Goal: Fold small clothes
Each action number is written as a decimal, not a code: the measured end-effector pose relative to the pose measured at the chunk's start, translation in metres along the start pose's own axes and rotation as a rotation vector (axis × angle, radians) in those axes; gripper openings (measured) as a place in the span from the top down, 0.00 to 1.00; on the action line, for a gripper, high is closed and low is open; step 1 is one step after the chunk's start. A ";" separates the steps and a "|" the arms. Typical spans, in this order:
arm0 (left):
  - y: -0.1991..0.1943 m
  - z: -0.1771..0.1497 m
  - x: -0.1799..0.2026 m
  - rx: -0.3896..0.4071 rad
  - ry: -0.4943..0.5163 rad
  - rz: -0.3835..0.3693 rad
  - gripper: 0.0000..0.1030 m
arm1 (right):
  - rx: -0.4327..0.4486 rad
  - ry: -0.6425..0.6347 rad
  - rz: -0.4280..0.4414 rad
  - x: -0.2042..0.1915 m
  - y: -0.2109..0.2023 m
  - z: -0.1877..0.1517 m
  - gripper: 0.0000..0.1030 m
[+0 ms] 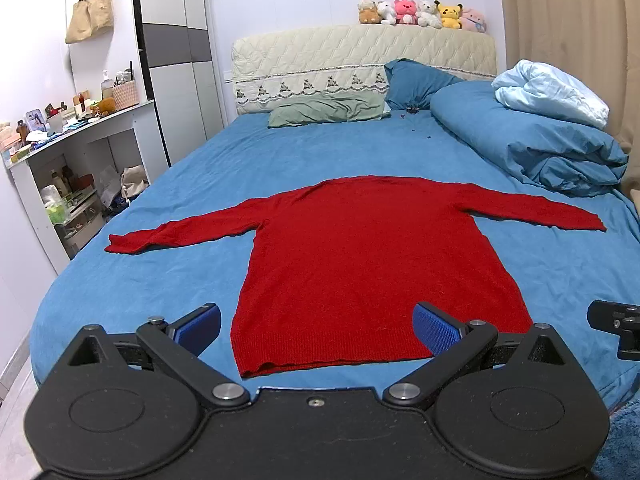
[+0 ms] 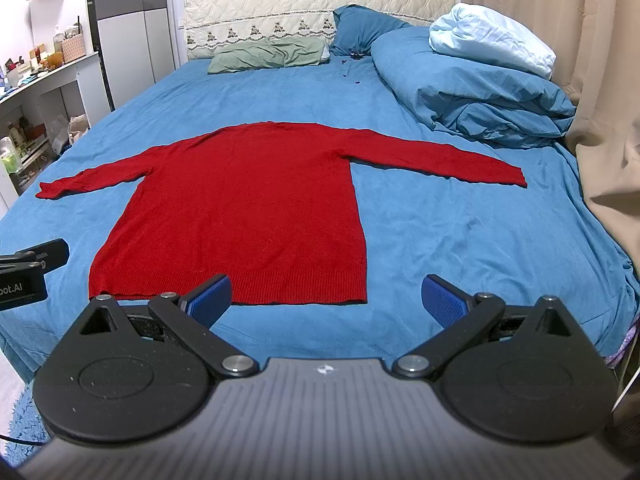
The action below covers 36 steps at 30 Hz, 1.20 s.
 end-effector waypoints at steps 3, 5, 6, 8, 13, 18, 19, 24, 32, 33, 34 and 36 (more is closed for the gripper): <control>0.000 0.000 0.001 0.000 0.002 0.000 0.00 | 0.000 0.000 0.000 0.000 0.000 0.000 0.00; 0.000 0.000 0.001 0.001 0.001 0.000 0.00 | 0.000 0.001 0.000 0.000 0.000 0.000 0.00; 0.000 0.000 0.001 0.001 0.001 0.001 0.00 | 0.000 0.001 0.000 0.000 0.000 0.000 0.00; 0.000 0.001 0.002 -0.001 0.001 0.001 0.00 | -0.001 0.001 0.000 0.000 0.000 0.000 0.00; 0.001 0.002 0.003 -0.004 0.000 0.003 0.00 | 0.000 0.001 0.000 0.000 0.000 0.000 0.00; 0.001 0.002 0.001 -0.003 -0.002 0.001 0.00 | 0.001 0.000 0.001 -0.001 -0.001 0.001 0.00; 0.001 0.002 0.001 -0.004 -0.002 0.000 0.00 | 0.001 0.001 0.001 -0.001 -0.001 0.001 0.00; 0.000 0.003 0.001 -0.003 0.000 0.001 0.00 | 0.000 0.001 0.001 -0.001 -0.001 0.001 0.00; -0.001 0.002 -0.002 -0.001 -0.003 0.001 0.00 | 0.001 -0.001 0.003 -0.001 -0.002 0.001 0.00; -0.001 0.002 -0.002 0.000 -0.003 0.001 0.00 | 0.001 -0.001 0.003 -0.001 -0.002 0.001 0.00; -0.001 0.002 -0.002 -0.001 -0.003 0.002 0.00 | 0.002 -0.001 0.003 -0.001 -0.002 0.001 0.00; -0.001 0.002 -0.003 0.001 -0.004 0.002 0.00 | 0.002 -0.001 0.003 -0.002 -0.002 0.001 0.00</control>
Point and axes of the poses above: each gripper's, at about its wrist camera, not at the fingertips, and y roughly the way its jaws point, x to its right, z to its top, the point moved 1 cm from there along y, roughly the way its jaws point, and after that the axes turned 4 degrees about -y, right-handed, at the moved point
